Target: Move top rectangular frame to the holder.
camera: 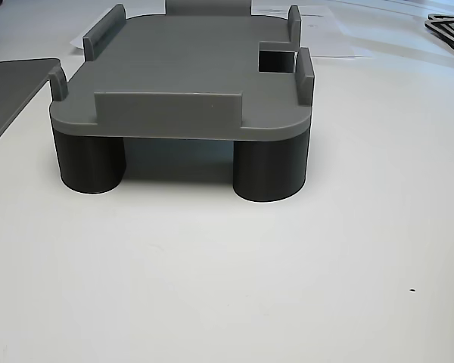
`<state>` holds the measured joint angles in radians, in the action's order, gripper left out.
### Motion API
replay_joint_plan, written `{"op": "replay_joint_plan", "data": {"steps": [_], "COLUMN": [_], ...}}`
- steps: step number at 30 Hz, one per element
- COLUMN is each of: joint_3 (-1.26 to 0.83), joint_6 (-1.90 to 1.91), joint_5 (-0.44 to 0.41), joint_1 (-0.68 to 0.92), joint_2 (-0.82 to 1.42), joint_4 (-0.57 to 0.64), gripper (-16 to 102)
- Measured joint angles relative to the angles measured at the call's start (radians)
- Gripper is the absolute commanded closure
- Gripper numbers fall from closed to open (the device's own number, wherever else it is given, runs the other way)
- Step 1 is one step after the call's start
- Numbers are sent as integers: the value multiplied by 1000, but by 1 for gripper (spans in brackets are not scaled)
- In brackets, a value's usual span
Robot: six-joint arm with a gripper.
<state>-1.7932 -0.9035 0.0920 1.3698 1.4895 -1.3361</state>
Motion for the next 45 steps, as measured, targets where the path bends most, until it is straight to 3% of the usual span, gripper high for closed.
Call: {"op": "replay_joint_plan", "data": {"steps": [6,10,18,23,30,39,45], "joint_3": [20,26,32,38,67,120,242], "joint_6": [5,5,8,2,6,-9,-12], "joint_5": [6,6,3,-2,-14,-31,-43], "joint_1": [0,0,-6,-11,-14,-35,-77], "joint_2": [-18,-28,-32,-32,-51,-66,-66], "joint_4": [-11,-11,-3,-5,-6,-43,-140], "gripper": [1,12,44,57,94,97,97]}}
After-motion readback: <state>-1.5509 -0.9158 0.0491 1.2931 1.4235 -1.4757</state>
